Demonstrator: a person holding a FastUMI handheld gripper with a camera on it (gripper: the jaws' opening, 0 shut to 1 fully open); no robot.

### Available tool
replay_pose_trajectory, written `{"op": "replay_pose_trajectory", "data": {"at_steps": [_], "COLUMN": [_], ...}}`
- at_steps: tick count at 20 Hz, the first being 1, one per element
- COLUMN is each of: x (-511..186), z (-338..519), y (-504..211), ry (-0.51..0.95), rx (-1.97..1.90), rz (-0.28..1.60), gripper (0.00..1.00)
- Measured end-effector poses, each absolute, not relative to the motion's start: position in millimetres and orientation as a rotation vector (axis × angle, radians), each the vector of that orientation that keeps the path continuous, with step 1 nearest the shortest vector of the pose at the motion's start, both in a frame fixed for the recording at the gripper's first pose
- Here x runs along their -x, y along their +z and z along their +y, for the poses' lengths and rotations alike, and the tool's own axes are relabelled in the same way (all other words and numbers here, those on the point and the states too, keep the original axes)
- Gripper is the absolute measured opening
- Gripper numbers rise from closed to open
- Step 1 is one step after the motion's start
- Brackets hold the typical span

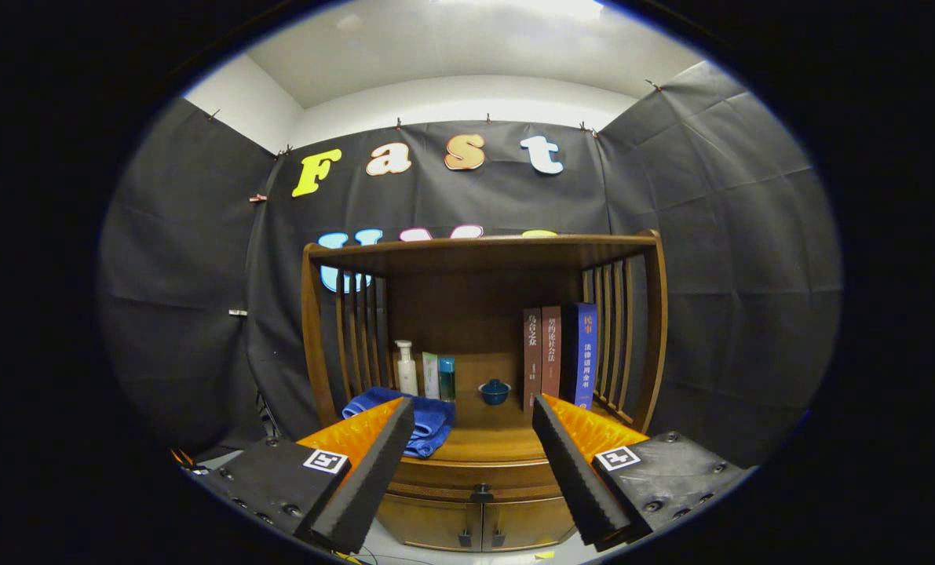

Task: Pull open the drawer, take out the items inside it, and place them on the countertop above the cabinet.

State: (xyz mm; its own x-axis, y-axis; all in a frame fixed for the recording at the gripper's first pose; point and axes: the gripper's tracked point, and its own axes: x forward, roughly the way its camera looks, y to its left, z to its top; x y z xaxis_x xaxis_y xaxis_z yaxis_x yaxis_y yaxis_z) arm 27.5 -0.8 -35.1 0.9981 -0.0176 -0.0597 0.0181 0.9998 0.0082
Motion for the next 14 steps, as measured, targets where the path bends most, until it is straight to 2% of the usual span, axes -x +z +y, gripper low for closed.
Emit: {"op": "replay_pose_trajectory", "data": {"at_steps": [14], "x": [-79.2], "z": [-7.1], "y": [-170.0], "ry": [-0.042], "rx": [-0.03], "rz": [0.196], "gripper": [0.99]}}
